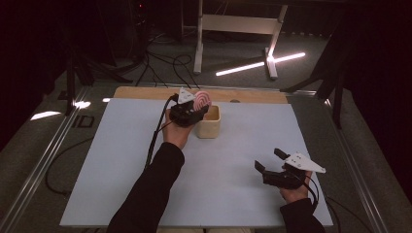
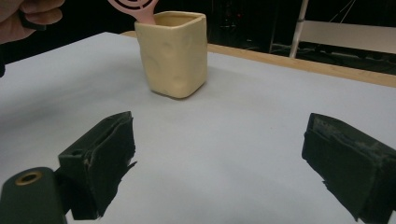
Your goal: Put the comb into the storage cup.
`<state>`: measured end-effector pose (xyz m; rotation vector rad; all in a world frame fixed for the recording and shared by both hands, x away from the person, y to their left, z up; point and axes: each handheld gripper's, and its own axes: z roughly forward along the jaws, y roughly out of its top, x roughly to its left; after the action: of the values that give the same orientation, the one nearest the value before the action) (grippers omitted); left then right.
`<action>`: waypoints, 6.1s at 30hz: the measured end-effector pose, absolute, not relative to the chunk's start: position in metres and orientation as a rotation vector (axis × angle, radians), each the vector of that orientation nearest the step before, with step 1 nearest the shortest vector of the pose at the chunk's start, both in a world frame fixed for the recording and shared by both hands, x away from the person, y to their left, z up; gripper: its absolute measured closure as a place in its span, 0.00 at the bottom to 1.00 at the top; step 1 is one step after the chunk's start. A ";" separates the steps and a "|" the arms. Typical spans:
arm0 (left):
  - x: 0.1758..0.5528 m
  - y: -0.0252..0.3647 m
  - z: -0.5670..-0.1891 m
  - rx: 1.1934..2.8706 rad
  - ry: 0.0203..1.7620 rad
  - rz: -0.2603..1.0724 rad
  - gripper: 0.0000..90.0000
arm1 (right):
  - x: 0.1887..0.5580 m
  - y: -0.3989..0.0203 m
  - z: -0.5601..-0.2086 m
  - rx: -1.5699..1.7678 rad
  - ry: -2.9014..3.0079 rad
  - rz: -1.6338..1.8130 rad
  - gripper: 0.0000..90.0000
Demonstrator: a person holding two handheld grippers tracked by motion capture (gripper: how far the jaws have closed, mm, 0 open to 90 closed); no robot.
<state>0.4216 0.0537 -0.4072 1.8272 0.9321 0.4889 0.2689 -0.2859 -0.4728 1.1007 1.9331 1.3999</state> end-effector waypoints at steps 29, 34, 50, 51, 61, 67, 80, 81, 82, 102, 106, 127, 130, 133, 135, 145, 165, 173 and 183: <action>0.424 0.053 -0.413 1.828 0.942 0.476 0.70 | 0.270 -0.286 -0.474 1.099 1.934 1.396 0.10; 0.424 0.053 -0.414 1.830 0.945 0.473 0.70 | 0.269 -0.286 -0.473 1.100 1.935 1.397 0.10; 0.426 0.053 -0.416 1.837 0.951 0.467 0.69 | 0.269 -0.286 -0.474 1.100 1.935 1.394 0.10; 0.426 0.053 -0.416 1.836 0.952 0.467 0.69 | 0.269 -0.286 -0.474 1.099 1.935 1.394 0.10; 0.426 0.052 -0.419 1.857 0.962 0.480 0.58 | 0.269 -0.286 -0.474 1.099 1.938 1.395 0.10; 0.427 0.051 -0.419 1.862 0.965 0.475 0.49 | 0.269 -0.286 -0.474 1.100 1.941 1.394 0.10; 0.426 0.049 -0.421 1.868 0.997 0.528 0.22 | 0.269 -0.285 -0.474 1.101 1.941 1.394 0.10; 0.426 0.049 -0.421 1.870 0.998 0.524 0.21 | 0.269 -0.286 -0.474 1.101 1.940 1.393 0.10; 0.427 0.049 -0.421 1.871 0.999 0.518 0.21 | 0.269 -0.286 -0.474 1.101 1.940 1.393 0.10; 0.425 0.053 -0.427 1.879 1.032 0.533 0.05 | 0.269 -0.285 -0.475 1.099 1.942 1.391 0.10; 0.423 0.054 -0.426 1.895 1.029 0.542 0.03 | 0.269 -0.285 -0.475 1.099 1.943 1.392 0.10; 0.398 0.084 -0.425 1.868 1.002 0.550 0.00 | 0.269 -0.284 -0.475 1.096 1.947 1.393 0.10; 0.393 0.095 -0.425 1.847 1.006 0.547 0.00 | 0.269 -0.283 -0.475 1.096 1.950 1.388 0.10; 0.386 0.106 -0.424 1.823 1.009 0.555 0.00 | 0.269 -0.283 -0.475 1.097 1.948 1.390 0.10; 0.381 0.114 -0.423 1.806 1.009 0.562 0.00 | 0.269 -0.283 -0.475 1.096 1.949 1.388 0.10; 0.348 0.153 -0.426 1.746 0.999 0.617 0.00 | 0.269 -0.282 -0.476 1.092 1.952 1.387 0.10; 0.283 0.222 -0.469 1.714 1.076 0.702 0.00 | 0.266 -0.281 -0.475 1.096 1.942 1.396 0.10; 0.266 0.242 -0.477 1.694 1.073 0.727 0.00 | 0.263 -0.285 -0.475 1.100 1.926 1.397 0.10; 0.253 0.261 -0.473 1.629 1.079 0.748 0.00 | 0.261 -0.280 -0.477 1.087 1.943 1.365 0.10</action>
<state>0.2531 0.2607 -0.4727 1.6288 1.0790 0.7480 0.2610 -0.2796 -0.4769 1.0872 1.9434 1.3650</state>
